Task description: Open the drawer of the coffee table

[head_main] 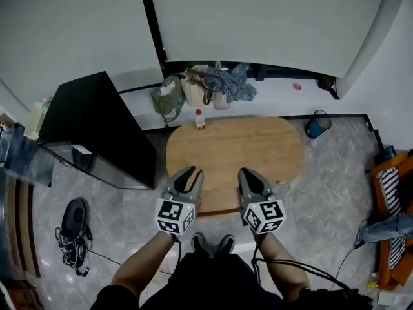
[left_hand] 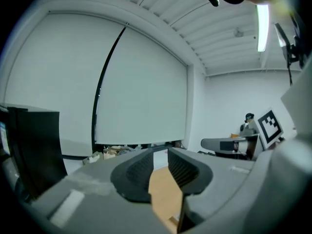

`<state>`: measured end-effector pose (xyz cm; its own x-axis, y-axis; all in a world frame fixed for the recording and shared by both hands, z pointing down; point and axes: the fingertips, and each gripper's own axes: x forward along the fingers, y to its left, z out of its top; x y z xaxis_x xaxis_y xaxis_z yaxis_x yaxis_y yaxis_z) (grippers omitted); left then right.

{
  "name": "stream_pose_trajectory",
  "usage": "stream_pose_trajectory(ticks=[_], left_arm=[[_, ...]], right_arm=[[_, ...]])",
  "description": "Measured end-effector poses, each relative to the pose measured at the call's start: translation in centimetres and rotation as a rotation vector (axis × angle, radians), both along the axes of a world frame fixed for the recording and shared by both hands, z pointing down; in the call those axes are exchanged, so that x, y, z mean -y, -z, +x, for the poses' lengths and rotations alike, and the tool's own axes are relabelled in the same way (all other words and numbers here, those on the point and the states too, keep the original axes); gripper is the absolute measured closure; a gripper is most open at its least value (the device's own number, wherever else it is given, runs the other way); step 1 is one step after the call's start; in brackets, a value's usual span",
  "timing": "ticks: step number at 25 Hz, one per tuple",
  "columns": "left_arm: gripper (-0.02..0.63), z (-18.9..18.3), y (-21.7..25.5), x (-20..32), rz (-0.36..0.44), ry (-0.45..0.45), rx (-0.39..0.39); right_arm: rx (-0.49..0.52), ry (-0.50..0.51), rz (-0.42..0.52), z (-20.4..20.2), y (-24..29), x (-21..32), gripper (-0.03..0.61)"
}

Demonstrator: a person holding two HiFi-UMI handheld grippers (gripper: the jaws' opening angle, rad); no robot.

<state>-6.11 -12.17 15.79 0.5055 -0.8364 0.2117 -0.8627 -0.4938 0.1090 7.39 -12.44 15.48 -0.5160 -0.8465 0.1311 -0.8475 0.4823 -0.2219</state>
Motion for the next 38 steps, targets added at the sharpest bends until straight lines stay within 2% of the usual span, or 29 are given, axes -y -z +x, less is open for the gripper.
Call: stream_pose_trajectory(ticks=[8,13,18,23,33,38], left_arm=[[0.606,-0.4,9.6,0.7,0.159,0.002,-0.1],[0.611,-0.2,13.7,0.6,0.247,-0.015,-0.132],[0.612,-0.7,17.6,0.4,0.351,-0.018,-0.132],[0.611,-1.7,19.7,-0.8,0.436,-0.031,-0.084],[0.611,-5.4,19.2,-1.1,0.434,-0.01,-0.063],[0.611,-7.8,16.6,-0.4,0.382,0.016,-0.077]], right_arm=[[-0.05,-0.017,0.228,-0.4,10.8,0.9,0.578],[-0.12,-0.031,0.344,-0.7,15.3,0.2,0.578],[-0.161,-0.049,0.424,-0.7,18.0,-0.6,0.58],[-0.187,-0.066,0.455,-1.3,18.6,-1.4,0.58],[-0.243,-0.053,0.452,-3.5,18.5,-1.4,0.58],[-0.273,-0.076,0.398,-3.3,16.3,-1.2,0.58]])
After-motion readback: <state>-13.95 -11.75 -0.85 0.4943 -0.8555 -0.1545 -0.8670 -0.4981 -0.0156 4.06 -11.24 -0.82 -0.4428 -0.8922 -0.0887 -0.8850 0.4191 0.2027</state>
